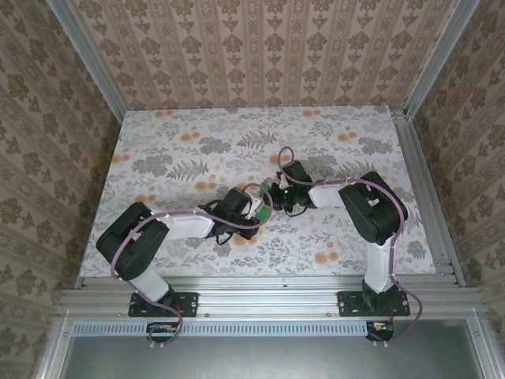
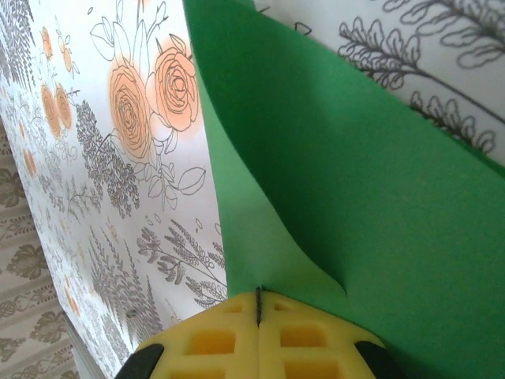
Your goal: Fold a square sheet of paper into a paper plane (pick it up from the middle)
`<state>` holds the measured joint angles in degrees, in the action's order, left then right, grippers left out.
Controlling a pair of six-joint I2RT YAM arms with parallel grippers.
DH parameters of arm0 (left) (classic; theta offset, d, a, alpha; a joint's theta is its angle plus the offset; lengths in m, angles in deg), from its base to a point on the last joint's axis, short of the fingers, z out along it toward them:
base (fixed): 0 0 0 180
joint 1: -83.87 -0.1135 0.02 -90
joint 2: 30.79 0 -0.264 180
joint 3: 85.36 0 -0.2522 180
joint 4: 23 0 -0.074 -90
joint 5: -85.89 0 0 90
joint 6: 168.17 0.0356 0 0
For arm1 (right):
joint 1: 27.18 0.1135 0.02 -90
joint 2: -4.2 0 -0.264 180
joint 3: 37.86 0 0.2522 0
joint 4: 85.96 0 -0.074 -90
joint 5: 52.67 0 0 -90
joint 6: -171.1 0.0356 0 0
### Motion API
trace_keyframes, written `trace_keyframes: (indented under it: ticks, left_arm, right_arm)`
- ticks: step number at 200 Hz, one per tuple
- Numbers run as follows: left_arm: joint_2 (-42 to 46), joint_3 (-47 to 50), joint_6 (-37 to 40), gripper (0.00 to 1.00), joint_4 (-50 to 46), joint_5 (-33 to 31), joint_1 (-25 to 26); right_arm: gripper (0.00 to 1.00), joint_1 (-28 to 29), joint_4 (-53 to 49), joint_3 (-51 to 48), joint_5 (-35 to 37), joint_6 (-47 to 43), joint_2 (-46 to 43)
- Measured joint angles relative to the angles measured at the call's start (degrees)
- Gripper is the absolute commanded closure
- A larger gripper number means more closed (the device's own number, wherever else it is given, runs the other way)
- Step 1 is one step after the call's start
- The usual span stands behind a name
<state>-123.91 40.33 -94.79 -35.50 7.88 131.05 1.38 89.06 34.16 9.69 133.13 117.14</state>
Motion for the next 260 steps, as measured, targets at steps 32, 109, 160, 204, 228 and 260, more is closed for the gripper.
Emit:
trace_keyframes:
  ticks: [32, 109, 160, 204, 228, 260]
  left_arm:
    - [0.00, 0.00, 1.27, 0.97, -0.04, 0.02, 0.00]
    - [0.85, 0.48, 1.95, 0.99, -1.27, 0.28, 0.09]
    - [0.81, 0.44, 1.95, 0.99, -1.25, 0.66, 0.09]
    - [0.44, 0.02, 1.95, 0.99, -1.60, 1.16, 0.02]
    - [0.28, -0.17, 1.95, 0.99, -1.68, 1.53, 0.02]
    - [0.17, -0.35, 1.95, 0.99, -1.92, 1.75, 0.02]
  right_arm:
    - [0.98, -0.24, -0.24, 1.33, -0.42, 0.20, 0.92]
    - [0.98, -2.99, 1.64, 4.57, -1.16, 2.71, 3.56]
    - [0.97, -1.90, 7.76, 1.92, -5.70, 6.12, 2.89]
    - [0.97, 1.03, 8.44, -0.83, -7.02, 8.04, 1.62]
    - [0.95, 1.36, 8.76, -1.05, -7.13, 8.39, 1.62]
    - [0.95, 1.33, 8.83, -0.28, -6.56, 8.35, 2.71]
